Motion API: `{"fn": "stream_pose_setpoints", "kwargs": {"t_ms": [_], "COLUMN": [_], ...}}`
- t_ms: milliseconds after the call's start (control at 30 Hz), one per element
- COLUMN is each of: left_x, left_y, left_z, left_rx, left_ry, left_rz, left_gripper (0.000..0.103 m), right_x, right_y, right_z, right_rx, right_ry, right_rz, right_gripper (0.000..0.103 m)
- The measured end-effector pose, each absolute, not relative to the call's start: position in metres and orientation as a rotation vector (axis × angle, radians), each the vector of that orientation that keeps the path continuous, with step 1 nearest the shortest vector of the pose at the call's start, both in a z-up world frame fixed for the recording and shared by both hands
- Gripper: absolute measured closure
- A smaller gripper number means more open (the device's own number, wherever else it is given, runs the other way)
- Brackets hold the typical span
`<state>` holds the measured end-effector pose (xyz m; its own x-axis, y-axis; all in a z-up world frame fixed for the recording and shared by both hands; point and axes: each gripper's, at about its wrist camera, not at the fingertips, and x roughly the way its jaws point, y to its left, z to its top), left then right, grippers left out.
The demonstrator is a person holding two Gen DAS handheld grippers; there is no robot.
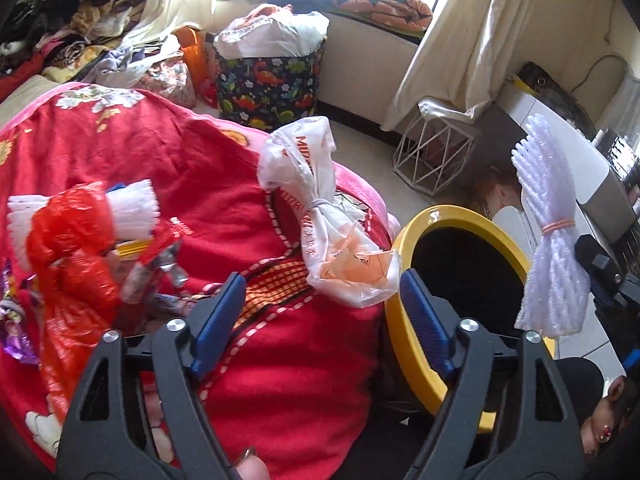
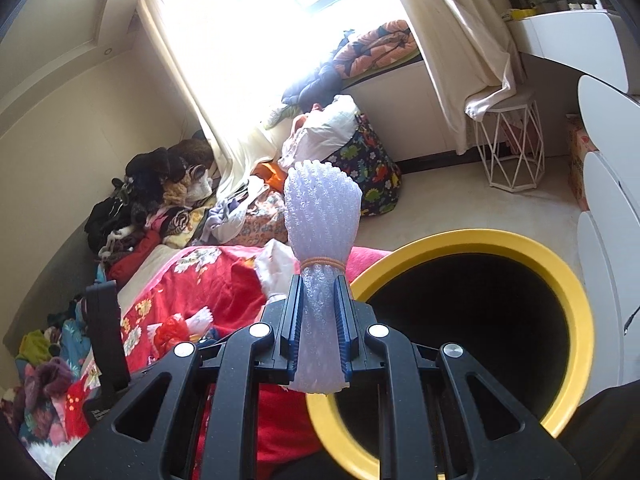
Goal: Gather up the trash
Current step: 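Carry the mesh net and plastic bag toward the yellow bin with both grippers, then open both grippers over the yellow bin to drop net and bag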
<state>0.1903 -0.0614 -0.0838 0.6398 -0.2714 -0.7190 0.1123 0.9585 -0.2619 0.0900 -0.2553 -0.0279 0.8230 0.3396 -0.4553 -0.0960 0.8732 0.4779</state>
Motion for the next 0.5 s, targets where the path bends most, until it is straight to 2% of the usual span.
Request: {"fn": "stream_pose_setpoints", "kwargs": {"t_ms": [133,267,400,433,467,500], "left_x": [0.204,0.217,0.221,0.22,0.219,0.216], "left_y": [-0.066,-0.065,-0.07,-0.075,-0.078,-0.081], "left_z": [-0.095,-0.102,-0.107,-0.105,-0.102,-0.097], "left_rx": [-0.25,-0.308,-0.331,-0.307,-0.283,-0.262], "left_ry": [0.895,0.922,0.94,0.932,0.92,0.901], "left_rz": [-0.218,-0.222,-0.24,-0.234,-0.227,-0.213], "left_gripper": [0.027,0.029,0.07,0.075,0.095,0.096], "right_x": [0.091,0.091,0.09,0.09,0.09,0.09], "right_y": [-0.27,-0.28,-0.291,-0.294,-0.297,-0.3], "right_z": [-0.03,-0.032,-0.036,-0.037,-0.038,-0.04], "right_rx": [0.473,0.466,0.464,0.462,0.46,0.459], "right_ry": [0.566,0.578,0.598,0.605,0.615,0.627], "right_rz": [0.209,0.191,0.17,0.167,0.163,0.158], "right_gripper": [0.088,0.088,0.088,0.088,0.088,0.088]}}
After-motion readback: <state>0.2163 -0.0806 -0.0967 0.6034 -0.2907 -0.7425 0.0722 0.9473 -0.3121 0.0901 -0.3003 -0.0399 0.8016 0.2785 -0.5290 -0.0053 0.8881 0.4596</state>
